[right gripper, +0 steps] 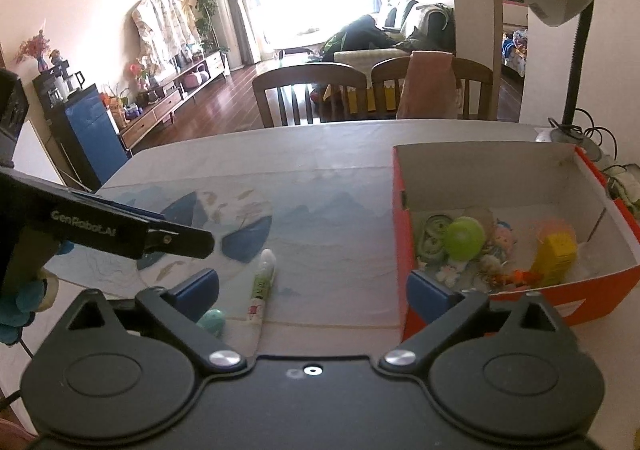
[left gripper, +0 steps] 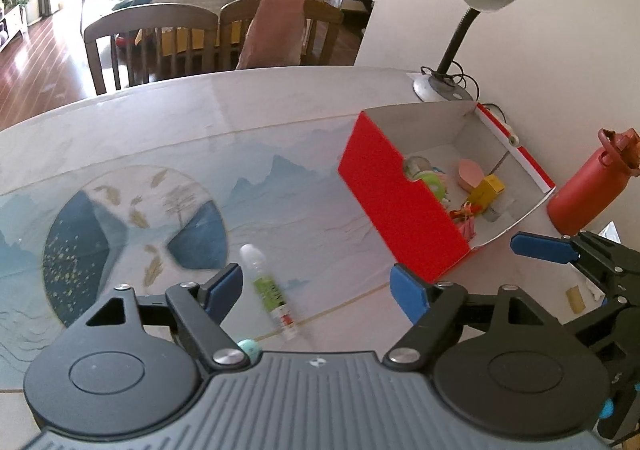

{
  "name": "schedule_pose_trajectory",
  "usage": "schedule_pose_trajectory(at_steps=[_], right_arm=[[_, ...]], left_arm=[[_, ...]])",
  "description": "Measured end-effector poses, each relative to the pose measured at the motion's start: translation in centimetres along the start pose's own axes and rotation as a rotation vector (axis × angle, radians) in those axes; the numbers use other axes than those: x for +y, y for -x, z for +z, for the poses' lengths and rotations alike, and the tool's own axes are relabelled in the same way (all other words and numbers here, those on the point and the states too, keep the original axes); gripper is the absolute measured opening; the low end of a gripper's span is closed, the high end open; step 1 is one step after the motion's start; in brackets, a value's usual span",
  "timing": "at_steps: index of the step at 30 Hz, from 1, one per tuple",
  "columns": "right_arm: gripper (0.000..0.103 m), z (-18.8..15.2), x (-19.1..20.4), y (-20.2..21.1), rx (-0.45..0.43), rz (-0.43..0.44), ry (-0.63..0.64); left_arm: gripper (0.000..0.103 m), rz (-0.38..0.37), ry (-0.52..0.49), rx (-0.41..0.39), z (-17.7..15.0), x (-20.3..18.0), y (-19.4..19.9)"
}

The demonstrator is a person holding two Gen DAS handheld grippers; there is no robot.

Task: Organize rigid objects
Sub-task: 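Withdraw both tools from the box back toward the glue stick and teal toy, then grasp the teal egg toy with the left tool while the right tool grasps the glue stick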

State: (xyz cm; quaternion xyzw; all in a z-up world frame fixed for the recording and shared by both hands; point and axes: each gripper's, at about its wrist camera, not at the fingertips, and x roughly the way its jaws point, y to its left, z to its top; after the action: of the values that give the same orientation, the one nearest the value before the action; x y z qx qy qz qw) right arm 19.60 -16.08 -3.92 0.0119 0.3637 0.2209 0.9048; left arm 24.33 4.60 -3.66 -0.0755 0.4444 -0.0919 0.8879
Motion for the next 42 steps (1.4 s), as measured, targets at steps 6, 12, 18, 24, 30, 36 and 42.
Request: schedule_pose_trajectory(at_steps=[6, 12, 18, 24, 30, 36, 42], right_arm=[[0.1, 0.0, 1.4, -1.4, 0.031, 0.0, 0.002], [0.1, 0.1, 2.5, -3.3, 0.07, -0.017, 0.0], [0.1, -0.1, 3.7, -6.0, 0.124, -0.036, 0.014], [0.1, -0.4, 5.0, -9.1, 0.171, -0.067, 0.049], [0.098, -0.8, 5.6, -11.9, 0.223, -0.081, 0.081], [0.095, -1.1, 5.6, -14.7, 0.287, -0.087, 0.087], [0.089, -1.3, 6.0, -16.3, 0.332, -0.081, 0.106]], left_arm=[[0.084, 0.005, 0.023, -0.001, -1.2, 2.5, 0.3], [0.098, 0.033, 0.028, 0.002, -2.8, 4.4, -0.4], [0.103, 0.072, 0.051, 0.023, -5.3, 5.8, -2.6], [0.103, 0.119, 0.046, 0.023, -7.3, 6.2, -4.4], [0.103, 0.103, 0.015, -0.004, -8.9, 5.8, -5.6], [0.103, 0.134, 0.016, -0.004, -9.6, 5.4, -6.8], [0.103, 0.161, 0.038, 0.017, -10.2, 5.8, -8.1]])
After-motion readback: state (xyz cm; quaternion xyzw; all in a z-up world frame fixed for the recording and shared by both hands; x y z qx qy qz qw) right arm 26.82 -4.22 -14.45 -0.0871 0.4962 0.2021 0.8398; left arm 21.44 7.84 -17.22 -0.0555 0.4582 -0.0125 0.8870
